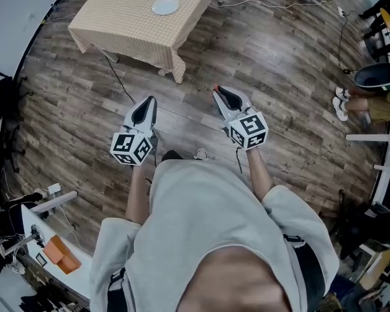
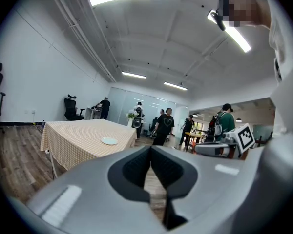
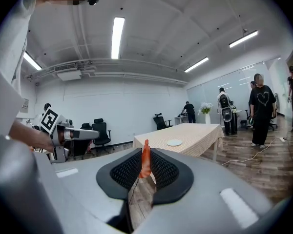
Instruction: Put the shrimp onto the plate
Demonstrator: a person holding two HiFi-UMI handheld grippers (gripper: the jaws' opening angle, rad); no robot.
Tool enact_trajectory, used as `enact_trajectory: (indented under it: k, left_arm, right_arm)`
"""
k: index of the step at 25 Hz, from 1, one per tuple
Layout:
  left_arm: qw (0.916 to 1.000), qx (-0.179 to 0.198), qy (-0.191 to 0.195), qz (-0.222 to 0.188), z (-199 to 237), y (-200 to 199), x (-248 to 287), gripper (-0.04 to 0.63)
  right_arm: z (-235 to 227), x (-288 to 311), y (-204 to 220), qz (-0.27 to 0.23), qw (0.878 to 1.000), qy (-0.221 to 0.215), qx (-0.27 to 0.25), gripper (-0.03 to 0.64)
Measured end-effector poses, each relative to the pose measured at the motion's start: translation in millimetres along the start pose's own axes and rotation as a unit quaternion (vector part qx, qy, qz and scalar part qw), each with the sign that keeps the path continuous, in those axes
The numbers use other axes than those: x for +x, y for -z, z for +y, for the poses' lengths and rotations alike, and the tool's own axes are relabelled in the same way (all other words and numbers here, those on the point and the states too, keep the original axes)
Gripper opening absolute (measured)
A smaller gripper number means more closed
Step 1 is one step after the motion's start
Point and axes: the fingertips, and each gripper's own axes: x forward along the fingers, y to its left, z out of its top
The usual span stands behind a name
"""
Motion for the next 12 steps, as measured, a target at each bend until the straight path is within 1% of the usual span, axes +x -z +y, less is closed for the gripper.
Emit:
enact_trajectory:
  k: [7, 12]
  left_arm:
    - [1.0, -0.007, 0.003, 0.006, -7, 11, 19, 0.009]
    - [0.9999, -0.009, 0.008, 0.008, -4, 12, 34, 0.009]
  right_arm:
    - [-17, -4, 8, 0.008, 1.0, 0.001, 0.0, 0.054]
    - [-22, 2, 12, 0.018, 1.0, -0.001, -0.002, 0.054]
